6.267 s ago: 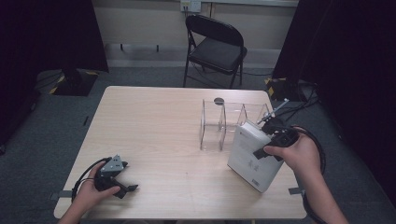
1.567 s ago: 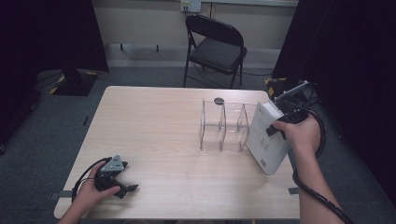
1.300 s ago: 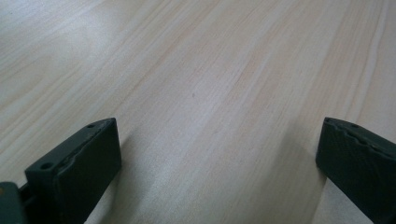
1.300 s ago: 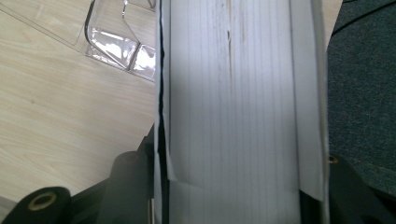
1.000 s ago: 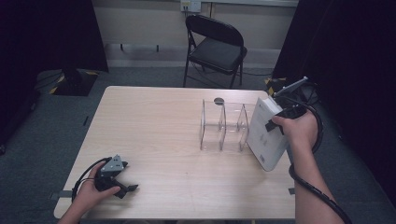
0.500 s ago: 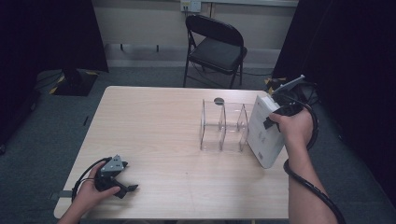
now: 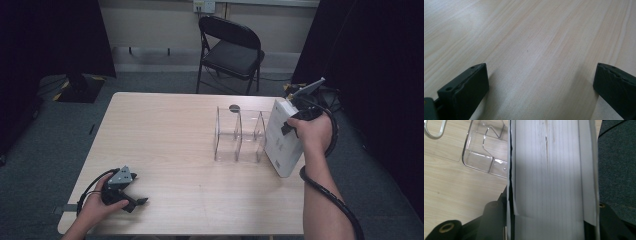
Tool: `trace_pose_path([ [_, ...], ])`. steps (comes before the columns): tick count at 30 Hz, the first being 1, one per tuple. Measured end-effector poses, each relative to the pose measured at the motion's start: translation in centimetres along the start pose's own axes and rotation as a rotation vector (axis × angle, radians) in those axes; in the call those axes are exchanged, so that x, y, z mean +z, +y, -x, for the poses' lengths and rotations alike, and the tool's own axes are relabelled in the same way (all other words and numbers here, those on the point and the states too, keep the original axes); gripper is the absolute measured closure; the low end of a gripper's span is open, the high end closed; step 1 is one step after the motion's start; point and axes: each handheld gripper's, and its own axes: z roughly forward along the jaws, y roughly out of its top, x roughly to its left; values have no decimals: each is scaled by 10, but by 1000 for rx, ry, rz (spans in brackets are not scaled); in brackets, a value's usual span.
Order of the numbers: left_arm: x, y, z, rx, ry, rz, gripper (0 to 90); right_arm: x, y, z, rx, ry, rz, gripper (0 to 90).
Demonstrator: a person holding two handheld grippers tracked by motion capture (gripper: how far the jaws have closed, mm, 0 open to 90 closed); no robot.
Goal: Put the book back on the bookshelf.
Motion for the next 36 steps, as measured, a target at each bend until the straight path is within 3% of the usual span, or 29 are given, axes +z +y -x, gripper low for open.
trace_pose_path([
  [36,0,0,0,1,0,0,0,17,23,-3,36,-19,15,518],
])
